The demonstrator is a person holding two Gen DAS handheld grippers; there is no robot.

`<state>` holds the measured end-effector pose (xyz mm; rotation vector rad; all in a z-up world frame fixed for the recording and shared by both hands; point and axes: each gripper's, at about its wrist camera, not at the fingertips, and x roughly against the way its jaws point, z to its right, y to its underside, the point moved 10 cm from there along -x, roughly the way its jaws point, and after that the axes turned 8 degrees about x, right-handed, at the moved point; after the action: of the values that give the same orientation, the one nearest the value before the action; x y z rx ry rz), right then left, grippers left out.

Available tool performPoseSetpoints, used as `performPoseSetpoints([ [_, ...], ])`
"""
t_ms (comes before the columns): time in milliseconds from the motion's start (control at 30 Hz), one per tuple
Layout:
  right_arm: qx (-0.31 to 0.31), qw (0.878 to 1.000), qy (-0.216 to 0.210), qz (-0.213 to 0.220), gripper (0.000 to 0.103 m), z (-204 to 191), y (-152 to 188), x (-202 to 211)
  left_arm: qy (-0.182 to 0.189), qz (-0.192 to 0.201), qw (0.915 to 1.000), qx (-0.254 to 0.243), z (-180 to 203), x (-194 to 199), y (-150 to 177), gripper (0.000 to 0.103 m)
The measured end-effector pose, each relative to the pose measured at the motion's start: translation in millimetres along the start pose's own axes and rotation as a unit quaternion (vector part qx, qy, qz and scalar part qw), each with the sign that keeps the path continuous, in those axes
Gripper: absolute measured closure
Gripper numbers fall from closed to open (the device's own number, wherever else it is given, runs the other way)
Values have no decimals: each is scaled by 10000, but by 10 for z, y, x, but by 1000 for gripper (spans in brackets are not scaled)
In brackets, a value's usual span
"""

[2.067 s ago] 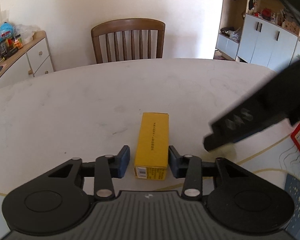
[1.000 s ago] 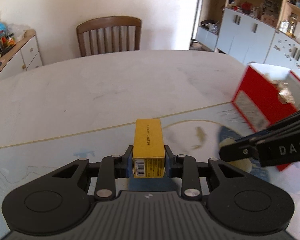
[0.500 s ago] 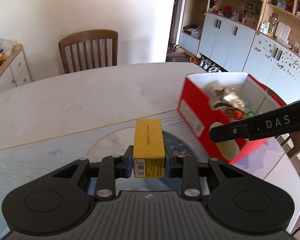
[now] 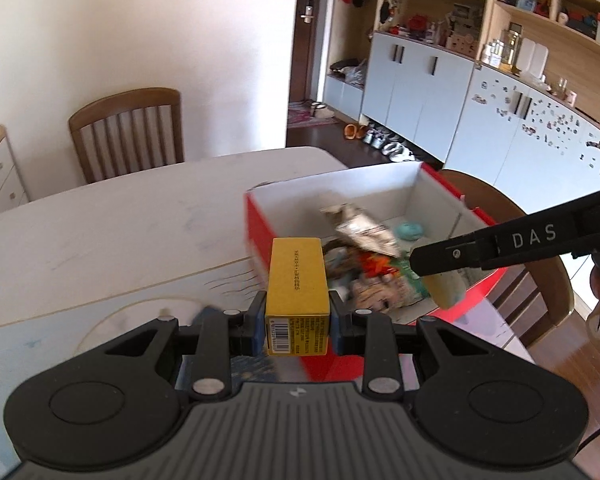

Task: Organize objects
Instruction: 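Carry the yellow box with left tool while right tool carries the eraser into the shoebox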

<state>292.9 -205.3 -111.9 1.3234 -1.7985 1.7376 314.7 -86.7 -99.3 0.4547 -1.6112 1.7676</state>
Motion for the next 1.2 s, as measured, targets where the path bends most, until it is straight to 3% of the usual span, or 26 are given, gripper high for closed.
performPoseSetpoints([
  [500,0,9990,441,-68,84,1160,12,-78,94,-265,9991,-319,795,-656,-142,74],
  [833,-167,9992,293,-204,84,1447,-13,-448,334,-598,9957,-627,1188,-1197,-177,74],
  [1200,-550,9968,274,-510,84,1648,94,-703,517,-1262,9893,-513,1213,-1592,-18,74],
])
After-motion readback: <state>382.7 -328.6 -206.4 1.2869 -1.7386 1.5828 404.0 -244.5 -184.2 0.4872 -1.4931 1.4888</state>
